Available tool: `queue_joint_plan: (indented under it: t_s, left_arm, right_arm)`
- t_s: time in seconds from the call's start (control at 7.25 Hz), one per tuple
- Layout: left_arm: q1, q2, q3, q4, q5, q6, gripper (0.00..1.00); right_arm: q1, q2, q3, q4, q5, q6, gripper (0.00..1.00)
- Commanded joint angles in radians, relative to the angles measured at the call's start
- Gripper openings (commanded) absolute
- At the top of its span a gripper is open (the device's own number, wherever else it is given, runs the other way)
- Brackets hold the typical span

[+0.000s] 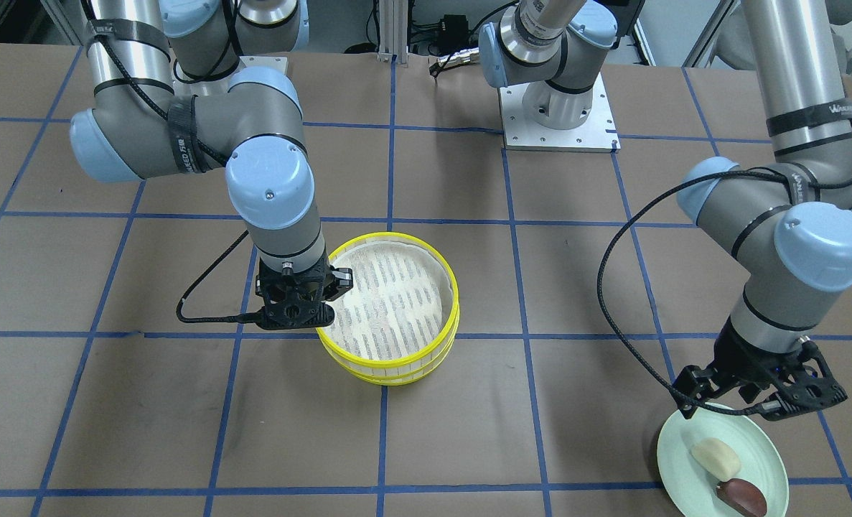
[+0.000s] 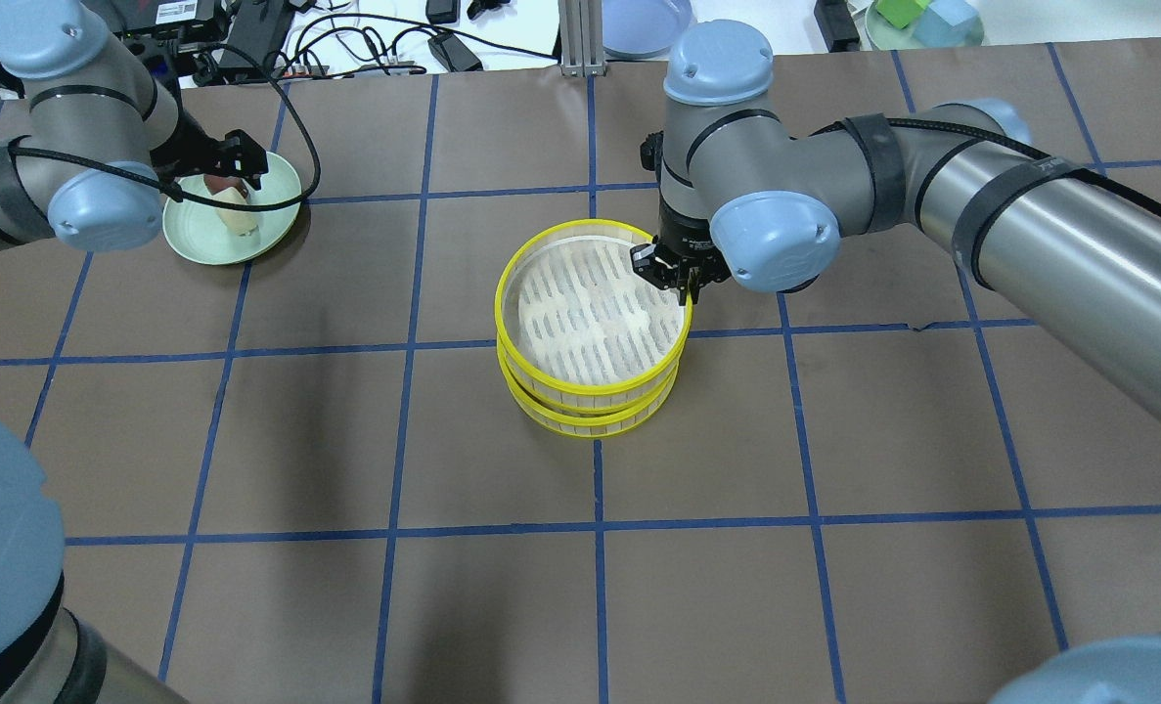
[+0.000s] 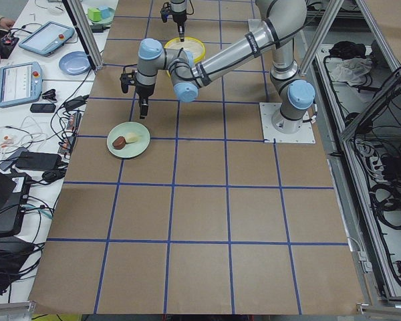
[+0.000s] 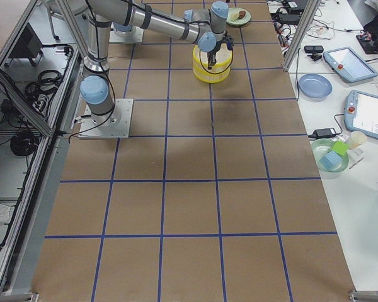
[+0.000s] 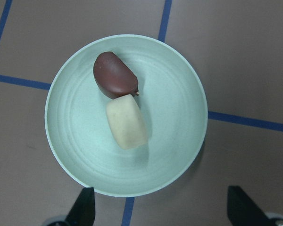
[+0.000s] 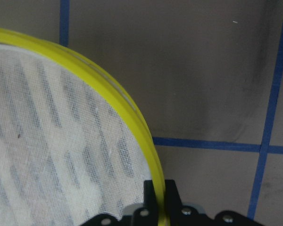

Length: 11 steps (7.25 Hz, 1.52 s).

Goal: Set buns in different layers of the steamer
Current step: 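Lift the top steamer tier with the right gripper and set it aside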

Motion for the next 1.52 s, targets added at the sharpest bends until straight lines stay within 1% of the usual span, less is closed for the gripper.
queue_joint_plan:
  t_s: [0.0, 0.14, 0.28, 0.41, 0.55, 0.69, 0.83, 0.97, 1.1, 1.24, 1.38]
  left_arm:
    - [0.051, -0.076, 0.015, 0.037, -0.031, -0.005, 1.00]
    - [0.057, -0.106, 0.031, 0.037, -0.034, -0.010, 1.00]
    - [0.061, -0.135, 0.050, 0.054, -0.034, -0.010, 1.00]
    - [0.069, -0.157, 0.065, 0.098, -0.034, -0.010, 1.00]
    - [0.071, -0.188, 0.071, 0.131, -0.034, -0.010, 1.00]
    - [0.071, -0.205, 0.079, 0.149, -0.034, -0.011, 1.00]
    - [0.071, -0.223, 0.096, 0.154, -0.052, -0.019, 1.00]
    - [0.069, -0.240, 0.116, 0.158, -0.116, -0.054, 1.00]
    - [0.071, -0.260, 0.128, 0.171, -0.120, -0.053, 0.52]
    - [0.071, -0.268, 0.128, 0.171, -0.114, -0.048, 0.01]
    - [0.072, -0.266, 0.130, 0.171, -0.112, -0.042, 0.00]
  right_arm:
    - [-0.020, -0.093, -0.013, 0.016, -0.004, -0.013, 0.00]
    - [-0.061, -0.147, -0.028, 0.094, -0.025, -0.023, 0.00]
    - [-0.121, -0.211, -0.044, 0.200, -0.047, -0.080, 0.00]
    - [-0.199, -0.271, -0.050, 0.271, -0.052, -0.149, 0.00]
    - [-0.274, -0.308, -0.052, 0.305, -0.059, -0.227, 0.00]
    - [-0.330, -0.324, -0.052, 0.323, -0.074, -0.279, 0.00]
    - [-0.364, -0.344, -0.049, 0.390, -0.152, -0.336, 0.00]
    - [-0.378, -0.355, -0.049, 0.415, -0.153, -0.359, 0.00]
    - [-0.379, -0.361, -0.046, 0.412, -0.148, -0.408, 0.00]
    - [-0.382, -0.361, -0.044, 0.403, -0.151, -0.465, 0.00]
    - [-0.382, -0.362, -0.041, 0.403, -0.148, -0.467, 0.00]
